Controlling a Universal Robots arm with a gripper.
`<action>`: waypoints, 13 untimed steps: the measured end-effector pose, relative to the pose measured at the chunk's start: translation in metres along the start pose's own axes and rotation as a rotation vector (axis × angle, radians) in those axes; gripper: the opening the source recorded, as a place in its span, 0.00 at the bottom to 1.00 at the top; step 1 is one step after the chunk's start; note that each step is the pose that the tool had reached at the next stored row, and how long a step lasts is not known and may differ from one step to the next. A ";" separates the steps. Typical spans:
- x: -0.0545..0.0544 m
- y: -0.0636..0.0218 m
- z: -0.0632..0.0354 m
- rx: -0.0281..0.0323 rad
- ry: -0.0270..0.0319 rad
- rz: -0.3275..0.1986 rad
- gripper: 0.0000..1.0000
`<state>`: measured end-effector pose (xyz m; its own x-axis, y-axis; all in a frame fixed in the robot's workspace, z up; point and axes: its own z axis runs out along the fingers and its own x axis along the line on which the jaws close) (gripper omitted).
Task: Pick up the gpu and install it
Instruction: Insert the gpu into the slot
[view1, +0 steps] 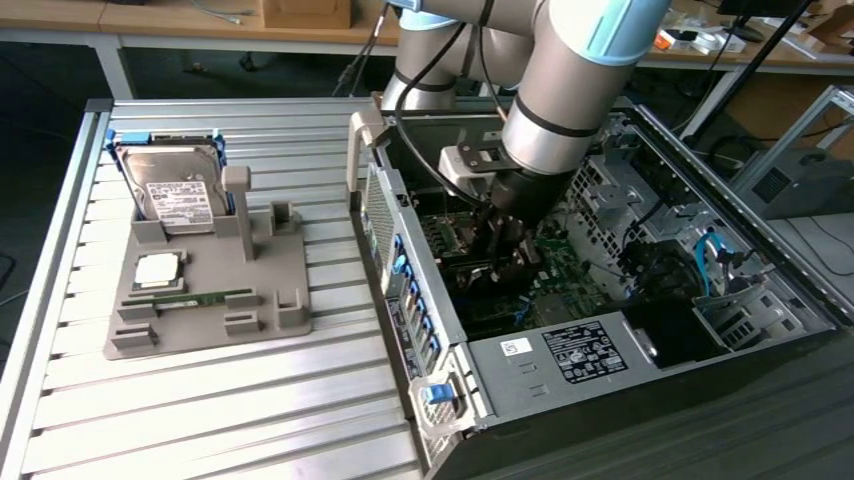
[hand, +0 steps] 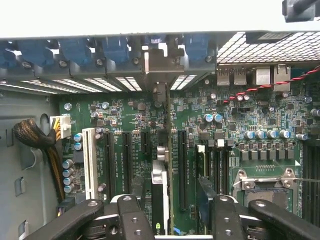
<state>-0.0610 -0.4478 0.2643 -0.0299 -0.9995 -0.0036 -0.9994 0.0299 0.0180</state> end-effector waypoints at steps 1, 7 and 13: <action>0.000 0.0000 -0.0001 0.0001 0.0000 0.000 0.54; -0.001 0.0003 -0.0150 0.0002 0.0000 0.000 0.54; -0.002 0.0004 -0.0167 0.0003 0.0035 0.000 0.45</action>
<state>-0.0610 -0.4461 0.2810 -0.0299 -0.9996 -0.0001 -0.9994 0.0299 0.0178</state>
